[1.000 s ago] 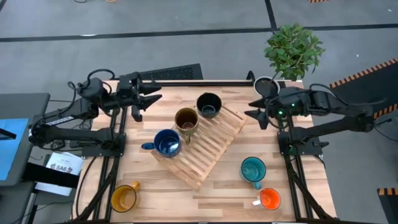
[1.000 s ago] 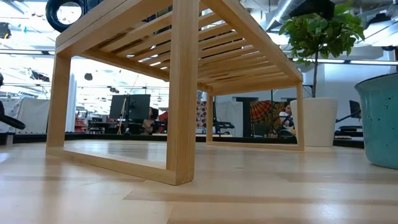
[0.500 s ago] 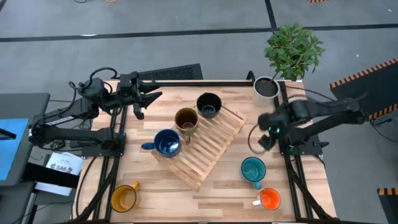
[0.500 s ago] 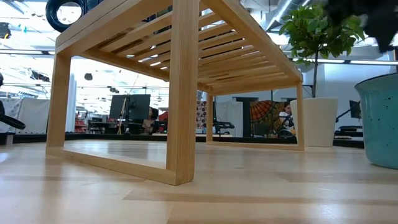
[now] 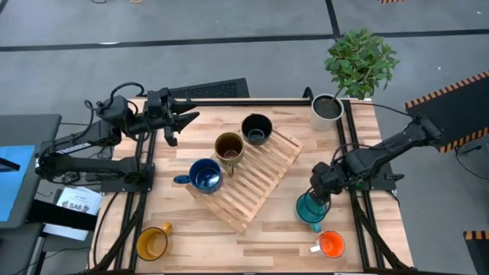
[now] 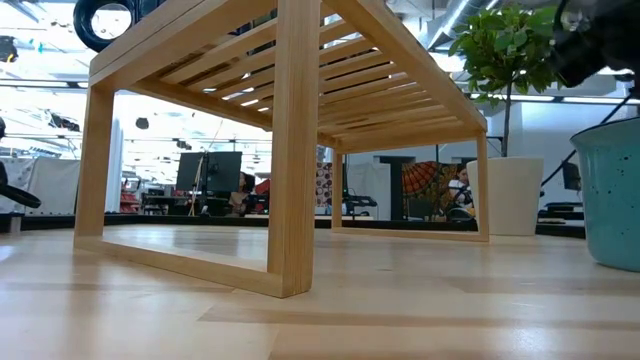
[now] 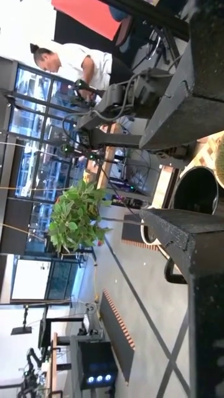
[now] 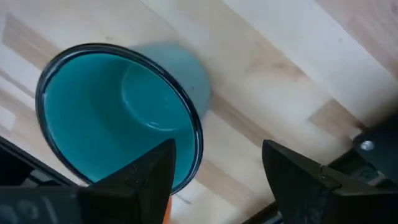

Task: Place coffee mugs
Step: Put the light blue mug onto the shelf

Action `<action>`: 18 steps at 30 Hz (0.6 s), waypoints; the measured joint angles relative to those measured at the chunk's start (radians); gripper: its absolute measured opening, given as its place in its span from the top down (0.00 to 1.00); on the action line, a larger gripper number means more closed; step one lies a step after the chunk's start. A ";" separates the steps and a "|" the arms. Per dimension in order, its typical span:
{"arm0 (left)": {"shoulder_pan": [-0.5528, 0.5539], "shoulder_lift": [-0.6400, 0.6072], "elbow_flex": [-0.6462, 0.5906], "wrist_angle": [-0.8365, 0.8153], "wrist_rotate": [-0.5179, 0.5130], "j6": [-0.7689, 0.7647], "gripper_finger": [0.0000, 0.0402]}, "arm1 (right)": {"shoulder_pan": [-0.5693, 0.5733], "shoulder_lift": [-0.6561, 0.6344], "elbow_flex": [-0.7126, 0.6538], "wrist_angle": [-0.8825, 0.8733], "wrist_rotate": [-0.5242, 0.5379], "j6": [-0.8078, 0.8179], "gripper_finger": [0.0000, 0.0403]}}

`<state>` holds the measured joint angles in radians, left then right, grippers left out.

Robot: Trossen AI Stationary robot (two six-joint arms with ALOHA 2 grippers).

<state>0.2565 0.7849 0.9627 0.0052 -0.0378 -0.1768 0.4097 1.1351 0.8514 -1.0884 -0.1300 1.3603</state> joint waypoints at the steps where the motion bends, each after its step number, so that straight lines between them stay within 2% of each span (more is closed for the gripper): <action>1: 0.000 0.000 0.000 0.000 -0.001 0.000 0.63 | 0.007 0.000 -0.010 0.024 0.000 0.007 0.34; 4: 0.000 0.000 0.000 0.000 -0.001 0.000 0.63 | 0.024 0.023 -0.027 0.077 0.008 0.031 0.34; 13: 0.000 0.001 0.000 0.000 -0.023 0.000 0.63 | 0.029 0.151 -0.026 0.090 0.018 0.004 0.36; 16: 0.000 0.001 0.000 -0.001 -0.030 0.000 0.63 | 0.028 0.169 -0.026 0.089 0.006 -0.001 0.45; 18: 0.000 0.001 0.000 -0.001 -0.030 0.004 0.63 | 0.028 0.167 -0.026 0.083 -0.001 -0.004 0.55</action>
<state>0.2565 0.7856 0.9623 0.0039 -0.0681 -0.1727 0.4381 1.3022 0.8257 -1.0049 -0.1314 1.3567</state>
